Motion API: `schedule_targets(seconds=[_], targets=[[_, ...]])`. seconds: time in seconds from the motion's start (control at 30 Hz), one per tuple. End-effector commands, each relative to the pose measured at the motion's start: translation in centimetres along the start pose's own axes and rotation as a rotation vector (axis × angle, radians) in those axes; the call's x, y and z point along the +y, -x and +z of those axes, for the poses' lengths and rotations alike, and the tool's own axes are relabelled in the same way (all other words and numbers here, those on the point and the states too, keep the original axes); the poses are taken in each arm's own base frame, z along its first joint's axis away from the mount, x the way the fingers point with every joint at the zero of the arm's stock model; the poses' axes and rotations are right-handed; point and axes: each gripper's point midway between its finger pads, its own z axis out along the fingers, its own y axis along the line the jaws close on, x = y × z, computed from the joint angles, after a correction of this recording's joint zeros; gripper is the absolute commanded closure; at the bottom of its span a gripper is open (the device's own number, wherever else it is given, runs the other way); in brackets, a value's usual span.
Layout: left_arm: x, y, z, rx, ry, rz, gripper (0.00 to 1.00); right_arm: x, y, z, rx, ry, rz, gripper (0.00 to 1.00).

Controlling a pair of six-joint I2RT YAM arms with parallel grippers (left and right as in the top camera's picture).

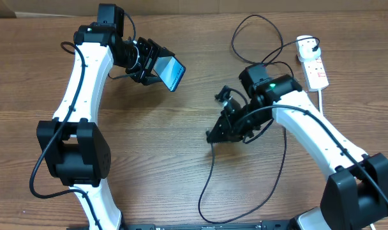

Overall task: Plug charger to phone and switch on socket
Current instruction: 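Lift the USB-C plug with the right gripper and raise it upward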

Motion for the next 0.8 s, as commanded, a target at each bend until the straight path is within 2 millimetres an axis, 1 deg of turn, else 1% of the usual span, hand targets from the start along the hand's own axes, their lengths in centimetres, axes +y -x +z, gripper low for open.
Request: schedule_targets(seconds=[0.0,0.17,0.27,0.33,0.63,0.77], targets=[[-0.9,-0.6,-1.5,-0.038,-0.017,0.064,0.49,2.4,-0.2,0.1,-0.003,0.037,-0.105,0.96],[-0.8,-0.4,-1.5,-0.049,-0.01,0.108,0.49,2.7,-0.3,0.5,0.003,0.038,-0.123,0.96],[-0.1,0.7,-1.6,-0.108,0.034,0.152,0.49,2.7,-0.3,0.5,0.003,0.038,-0.125,0.96],[0.2,1.0,-1.6,-0.126,0.054,0.176,0.5,2.7,-0.3,0.5,0.003,0.038,-0.125,0.96],[0.6,1.1,-1.6,-0.132,0.076,0.198,0.5,2.7,-0.3,0.5,0.003,0.035,-0.125,0.96],[0.7,1.1,-1.6,-0.135,0.082,0.228,0.5,2.1,-0.1,0.5,-0.006,0.003,-0.128,0.96]])
